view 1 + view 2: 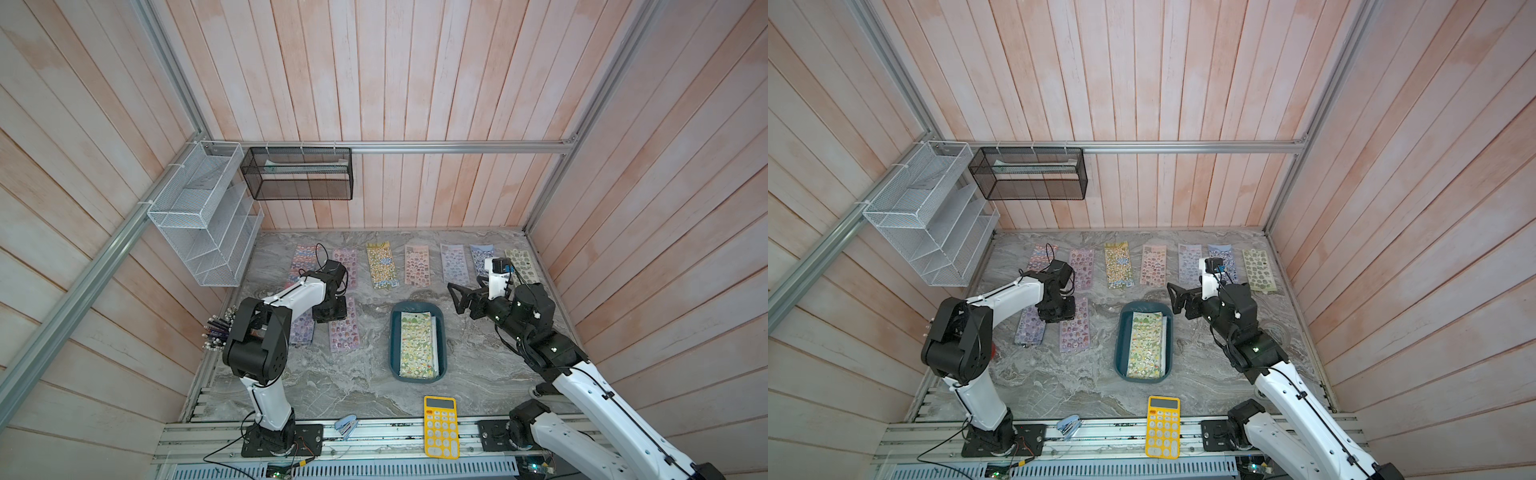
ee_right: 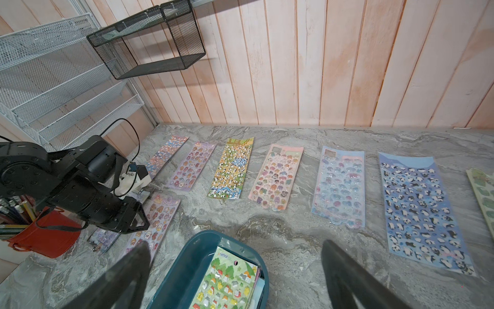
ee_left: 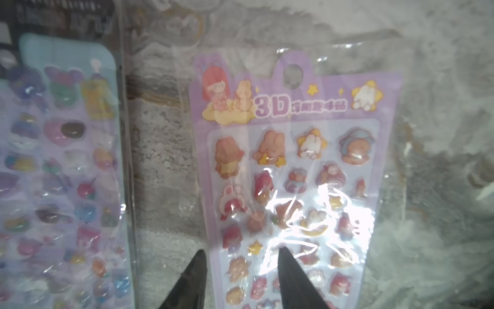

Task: Take the stickers out of the storage box
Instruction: Place the sticker at the center of the board.

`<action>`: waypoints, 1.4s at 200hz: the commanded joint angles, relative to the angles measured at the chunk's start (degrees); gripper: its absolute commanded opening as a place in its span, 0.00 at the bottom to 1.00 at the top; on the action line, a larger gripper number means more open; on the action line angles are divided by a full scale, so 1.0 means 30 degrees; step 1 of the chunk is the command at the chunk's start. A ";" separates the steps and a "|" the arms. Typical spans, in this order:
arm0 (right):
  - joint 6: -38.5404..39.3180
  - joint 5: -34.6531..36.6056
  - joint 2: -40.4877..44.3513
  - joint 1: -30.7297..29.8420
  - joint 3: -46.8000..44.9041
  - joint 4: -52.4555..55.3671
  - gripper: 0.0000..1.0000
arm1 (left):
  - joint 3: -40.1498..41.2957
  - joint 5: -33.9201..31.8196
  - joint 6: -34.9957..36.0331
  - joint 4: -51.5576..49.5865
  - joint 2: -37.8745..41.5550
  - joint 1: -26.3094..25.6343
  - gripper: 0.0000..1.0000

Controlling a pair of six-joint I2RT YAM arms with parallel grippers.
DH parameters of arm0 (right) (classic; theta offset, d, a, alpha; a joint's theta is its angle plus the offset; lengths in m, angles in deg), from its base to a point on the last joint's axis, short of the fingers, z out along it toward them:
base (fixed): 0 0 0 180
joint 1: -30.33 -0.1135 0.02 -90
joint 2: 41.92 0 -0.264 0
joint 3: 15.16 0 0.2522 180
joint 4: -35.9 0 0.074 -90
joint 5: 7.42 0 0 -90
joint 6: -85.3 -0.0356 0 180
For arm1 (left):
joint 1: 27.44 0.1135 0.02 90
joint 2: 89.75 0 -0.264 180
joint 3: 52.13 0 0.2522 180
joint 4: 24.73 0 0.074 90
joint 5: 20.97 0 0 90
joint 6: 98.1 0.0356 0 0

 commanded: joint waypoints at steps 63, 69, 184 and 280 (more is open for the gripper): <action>-0.0514 -0.0281 -0.0723 -0.0007 0.0261 0.0489 0.96 | -0.0360 0.0951 -0.1457 0.0483 0.0366 -0.2718 0.40; -0.0481 -0.0330 -0.0716 -0.0007 0.0287 0.0516 0.95 | -0.0217 0.1026 -0.1539 0.0723 0.0296 -0.2719 0.39; -0.0498 -0.0511 -0.0723 -0.0007 0.0320 0.0562 0.93 | 0.3268 0.2712 -0.1876 0.3121 0.0675 -0.1234 0.40; -0.0466 -0.0690 -0.1127 -0.0009 0.0214 0.0364 0.93 | 0.3564 0.3102 -0.1791 0.2562 0.2173 -0.1029 0.40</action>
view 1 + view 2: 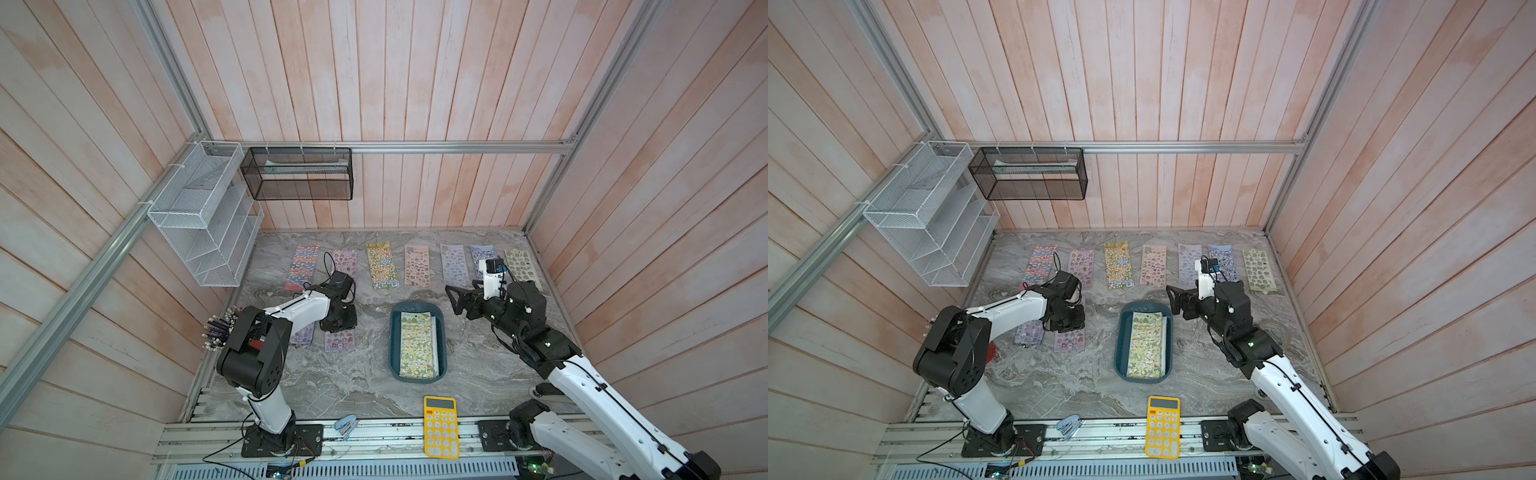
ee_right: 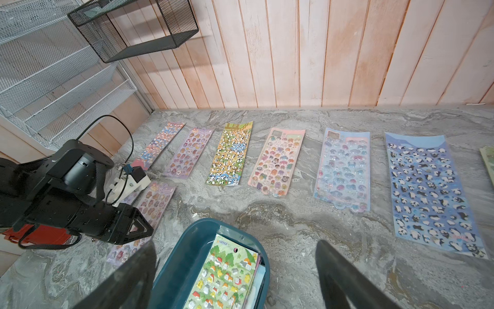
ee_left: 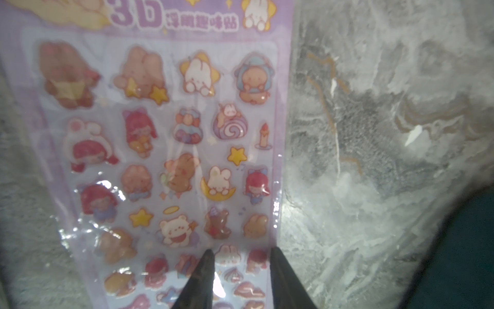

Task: Take the stickers out of the storage box
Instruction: Place the sticker at the center of the board, then pick up the sticker from the storage box.

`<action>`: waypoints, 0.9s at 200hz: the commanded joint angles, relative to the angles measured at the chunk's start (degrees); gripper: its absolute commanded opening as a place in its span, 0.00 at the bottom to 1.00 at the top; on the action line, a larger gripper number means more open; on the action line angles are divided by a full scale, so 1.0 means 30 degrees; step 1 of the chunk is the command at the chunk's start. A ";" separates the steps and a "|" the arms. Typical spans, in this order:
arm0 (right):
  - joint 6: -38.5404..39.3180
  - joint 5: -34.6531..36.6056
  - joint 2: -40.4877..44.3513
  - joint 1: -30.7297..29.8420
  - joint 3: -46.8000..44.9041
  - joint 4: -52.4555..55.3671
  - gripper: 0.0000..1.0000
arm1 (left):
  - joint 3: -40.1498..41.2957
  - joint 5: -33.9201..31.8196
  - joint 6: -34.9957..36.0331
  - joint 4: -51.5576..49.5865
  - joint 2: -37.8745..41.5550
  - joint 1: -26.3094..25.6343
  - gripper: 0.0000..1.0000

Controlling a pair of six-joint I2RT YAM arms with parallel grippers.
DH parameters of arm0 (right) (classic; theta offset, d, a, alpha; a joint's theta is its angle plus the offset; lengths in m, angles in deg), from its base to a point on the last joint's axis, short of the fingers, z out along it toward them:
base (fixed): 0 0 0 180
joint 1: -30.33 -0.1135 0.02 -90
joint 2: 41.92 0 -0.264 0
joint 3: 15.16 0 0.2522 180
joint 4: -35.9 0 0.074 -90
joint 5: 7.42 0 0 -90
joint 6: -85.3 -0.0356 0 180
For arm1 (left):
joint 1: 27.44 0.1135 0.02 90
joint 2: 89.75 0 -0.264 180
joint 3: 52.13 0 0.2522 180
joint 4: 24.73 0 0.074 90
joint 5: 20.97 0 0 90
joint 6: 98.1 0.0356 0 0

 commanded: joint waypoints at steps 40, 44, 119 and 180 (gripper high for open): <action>0.0040 0.0645 -0.2761 -0.0300 0.1331 0.2403 0.84 | -0.2281 -0.0842 -0.0168 -0.2664 0.2360 -0.1027 0.49; 0.0087 0.0808 -0.3048 -0.0485 0.1366 0.2532 0.82 | -0.2457 -0.0978 -0.0205 -0.2752 0.2536 -0.1246 0.50; -0.0662 0.4773 -0.9633 -0.5133 0.3186 0.4428 0.58 | -0.2246 -0.0341 -0.1239 -0.0838 0.3728 -0.4789 0.56; -0.1365 0.6061 -1.3960 -0.6042 0.4743 0.6019 0.16 | -0.1978 0.0371 -0.1801 0.0229 0.2306 -0.6230 0.55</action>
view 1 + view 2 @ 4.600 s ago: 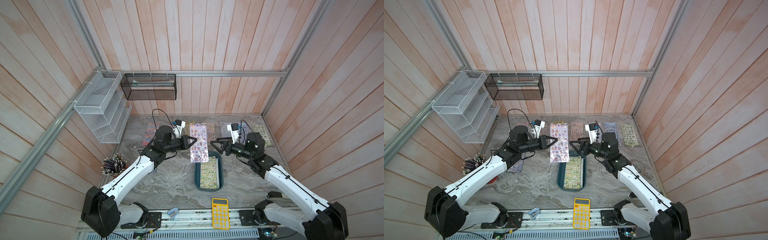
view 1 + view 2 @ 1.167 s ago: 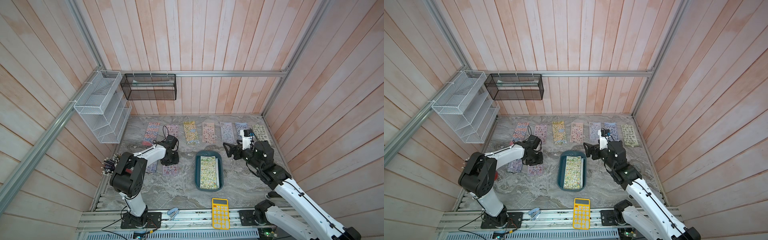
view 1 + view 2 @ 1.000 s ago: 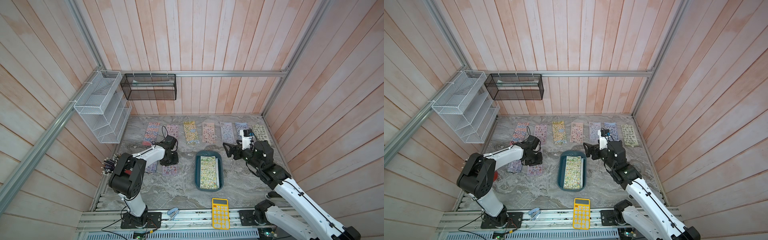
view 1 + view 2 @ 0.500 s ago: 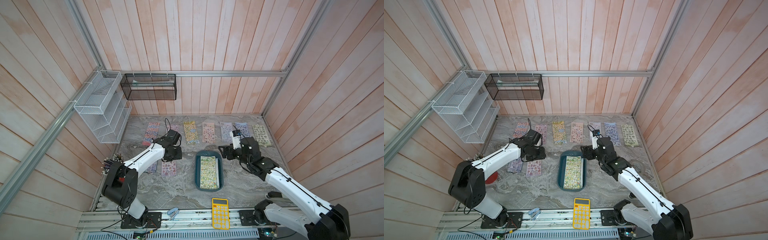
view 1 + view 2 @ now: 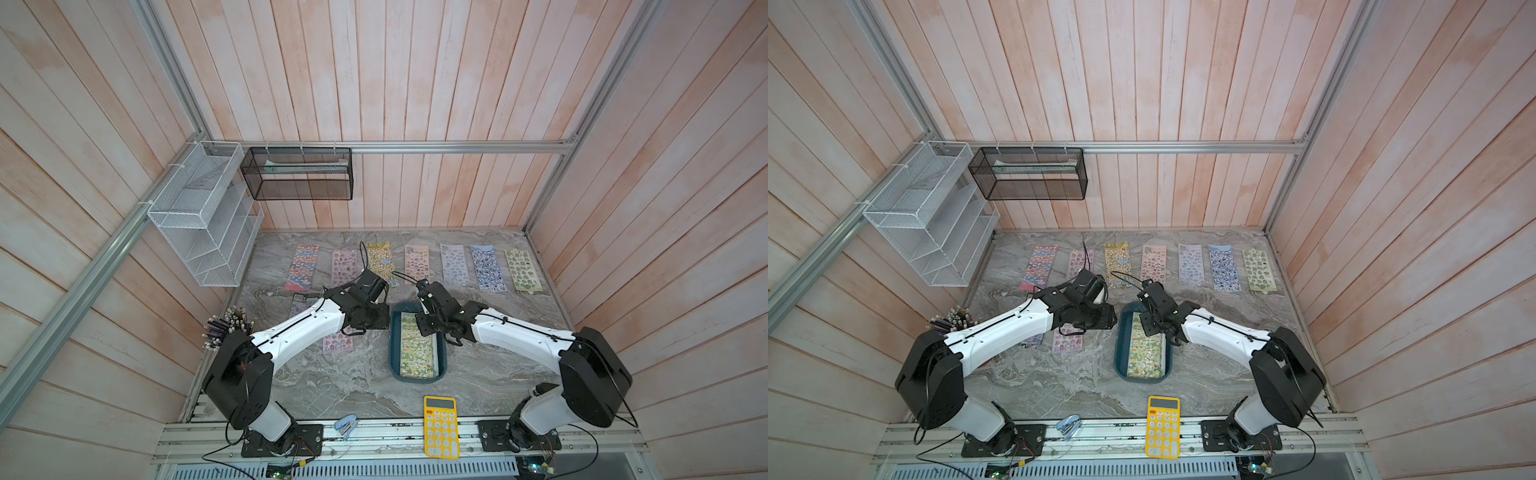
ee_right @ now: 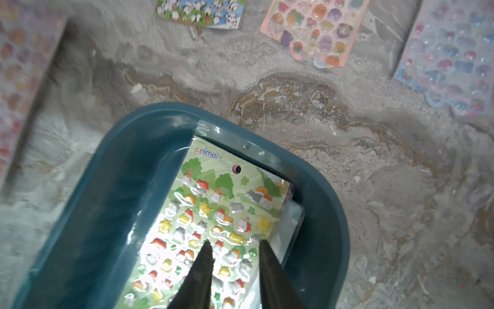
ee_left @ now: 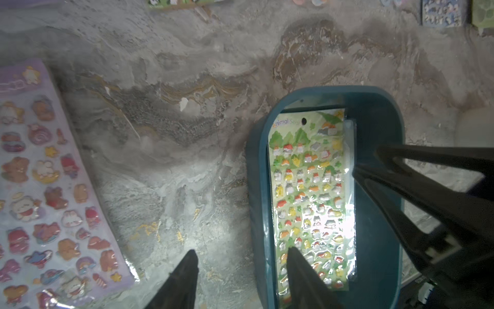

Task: Take the stickers out of the storage box
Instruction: Pick up the sticker from the storage box.

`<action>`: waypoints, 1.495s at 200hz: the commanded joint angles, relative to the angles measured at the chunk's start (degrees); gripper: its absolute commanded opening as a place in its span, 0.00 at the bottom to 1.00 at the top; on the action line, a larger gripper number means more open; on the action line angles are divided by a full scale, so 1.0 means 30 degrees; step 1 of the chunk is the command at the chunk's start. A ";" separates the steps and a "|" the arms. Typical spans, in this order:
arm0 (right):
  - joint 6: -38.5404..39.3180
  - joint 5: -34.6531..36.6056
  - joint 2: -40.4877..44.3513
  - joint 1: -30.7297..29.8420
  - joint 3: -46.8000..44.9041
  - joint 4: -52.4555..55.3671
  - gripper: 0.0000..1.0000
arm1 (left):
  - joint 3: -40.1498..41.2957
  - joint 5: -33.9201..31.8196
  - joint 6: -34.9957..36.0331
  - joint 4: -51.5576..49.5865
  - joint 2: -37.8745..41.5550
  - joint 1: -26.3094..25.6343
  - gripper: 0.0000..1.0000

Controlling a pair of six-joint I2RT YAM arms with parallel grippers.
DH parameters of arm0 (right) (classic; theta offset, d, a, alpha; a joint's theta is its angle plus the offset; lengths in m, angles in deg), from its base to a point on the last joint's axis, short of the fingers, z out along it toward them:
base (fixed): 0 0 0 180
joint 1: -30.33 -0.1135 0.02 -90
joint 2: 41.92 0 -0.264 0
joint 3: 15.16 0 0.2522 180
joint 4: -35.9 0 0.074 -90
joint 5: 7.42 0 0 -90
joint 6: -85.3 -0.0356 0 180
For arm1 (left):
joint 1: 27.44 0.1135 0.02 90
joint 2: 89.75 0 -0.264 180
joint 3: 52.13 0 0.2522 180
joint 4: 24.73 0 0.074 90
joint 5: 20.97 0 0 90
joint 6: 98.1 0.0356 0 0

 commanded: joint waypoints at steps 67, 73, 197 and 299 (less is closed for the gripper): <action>-0.1492 0.2184 -0.3090 -0.0111 0.0969 0.1787 0.03 | 0.0809 0.1330 -0.0805 0.1683 -0.1285 -0.0434 0.40; -0.1664 0.2333 -0.3238 -0.0104 0.0986 0.1845 0.03 | 0.0871 0.1448 -0.0851 0.1841 -0.1284 -0.0460 0.39; -0.3778 -0.6960 -0.4475 0.0340 -0.1737 -0.5570 0.00 | 0.0697 0.2354 -0.1344 0.2736 -0.2279 -0.1136 0.21; -0.4662 -1.1857 -0.2572 0.1729 -0.4563 -1.0683 0.00 | 0.0857 0.2506 -0.1878 0.3108 -0.1871 -0.1399 0.40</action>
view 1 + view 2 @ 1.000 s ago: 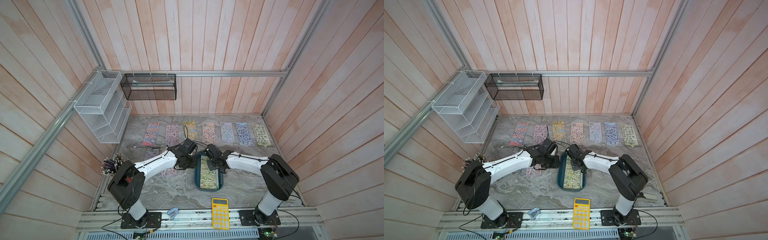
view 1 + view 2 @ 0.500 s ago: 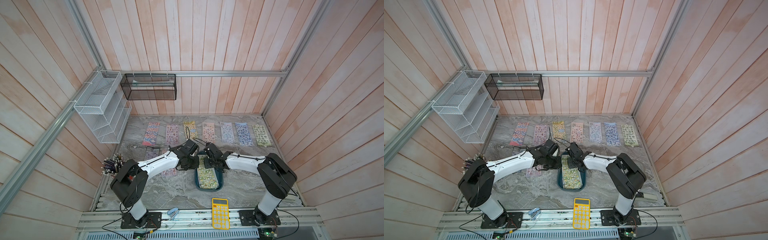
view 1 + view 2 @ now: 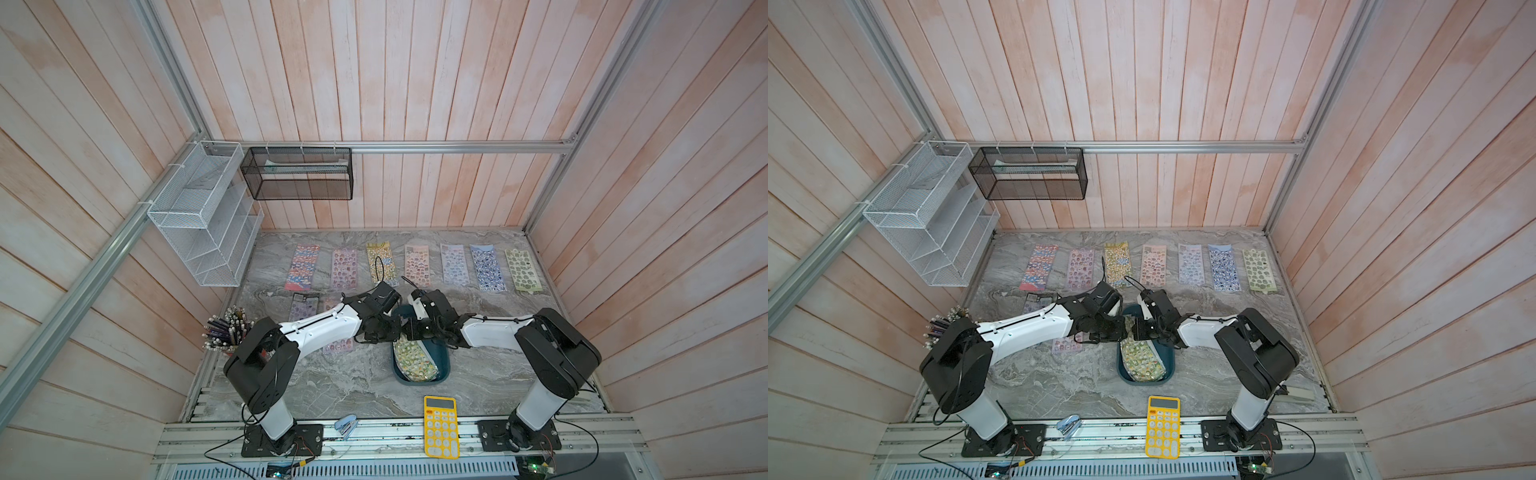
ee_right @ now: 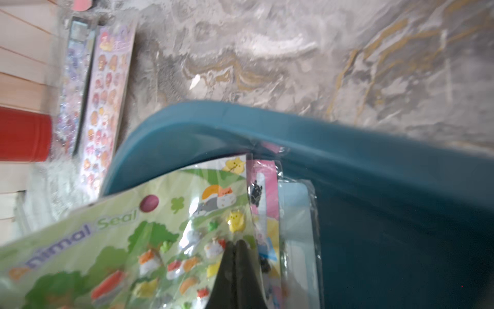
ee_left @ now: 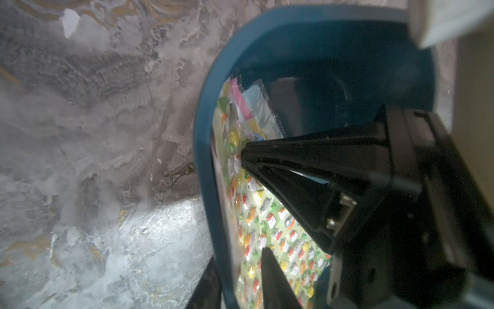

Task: Take the stickers out of the storage box
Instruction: Pick up the sticker from the storage box.

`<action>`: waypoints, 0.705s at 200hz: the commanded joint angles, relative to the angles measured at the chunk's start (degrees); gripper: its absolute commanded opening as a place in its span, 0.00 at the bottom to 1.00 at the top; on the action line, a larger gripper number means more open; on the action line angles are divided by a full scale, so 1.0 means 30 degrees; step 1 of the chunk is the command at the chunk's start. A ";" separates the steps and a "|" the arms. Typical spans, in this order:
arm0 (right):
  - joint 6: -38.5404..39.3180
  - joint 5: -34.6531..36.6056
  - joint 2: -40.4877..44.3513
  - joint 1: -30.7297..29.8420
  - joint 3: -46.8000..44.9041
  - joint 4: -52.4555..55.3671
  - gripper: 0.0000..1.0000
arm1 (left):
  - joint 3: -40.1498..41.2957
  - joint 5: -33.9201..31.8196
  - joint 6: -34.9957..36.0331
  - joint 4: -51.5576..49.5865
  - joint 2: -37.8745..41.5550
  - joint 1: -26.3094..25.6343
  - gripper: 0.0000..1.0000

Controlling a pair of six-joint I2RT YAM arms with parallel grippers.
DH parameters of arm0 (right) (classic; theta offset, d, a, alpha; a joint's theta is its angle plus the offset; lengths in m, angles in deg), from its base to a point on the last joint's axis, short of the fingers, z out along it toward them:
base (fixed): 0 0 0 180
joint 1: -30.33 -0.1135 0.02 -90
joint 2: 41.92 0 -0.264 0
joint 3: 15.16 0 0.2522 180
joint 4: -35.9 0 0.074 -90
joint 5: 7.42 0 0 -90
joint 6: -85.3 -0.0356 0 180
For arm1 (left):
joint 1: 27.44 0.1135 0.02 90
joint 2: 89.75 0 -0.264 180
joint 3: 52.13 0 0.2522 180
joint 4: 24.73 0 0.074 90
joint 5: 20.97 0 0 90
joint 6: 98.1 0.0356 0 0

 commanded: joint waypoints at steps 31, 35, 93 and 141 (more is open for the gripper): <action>-0.0274 -0.2382 0.1004 0.0282 -0.1081 -0.0660 0.00 | 0.0090 0.0484 -0.0188 0.0974 -0.0010 -0.0133 0.23; -0.0246 -0.2300 0.1102 0.0285 -0.1110 -0.0589 0.00 | 0.0061 0.0477 -0.0210 0.0958 0.0022 -0.0127 0.19; 0.1742 0.2103 0.3373 0.0337 0.0328 0.4237 0.02 | -0.0101 0.0289 -0.0378 0.0822 -0.0175 -0.0119 0.06; 0.2224 0.4479 0.4111 0.0291 0.1212 0.7679 0.31 | -0.0166 0.0299 -0.0627 0.0927 -0.0200 -0.0090 0.06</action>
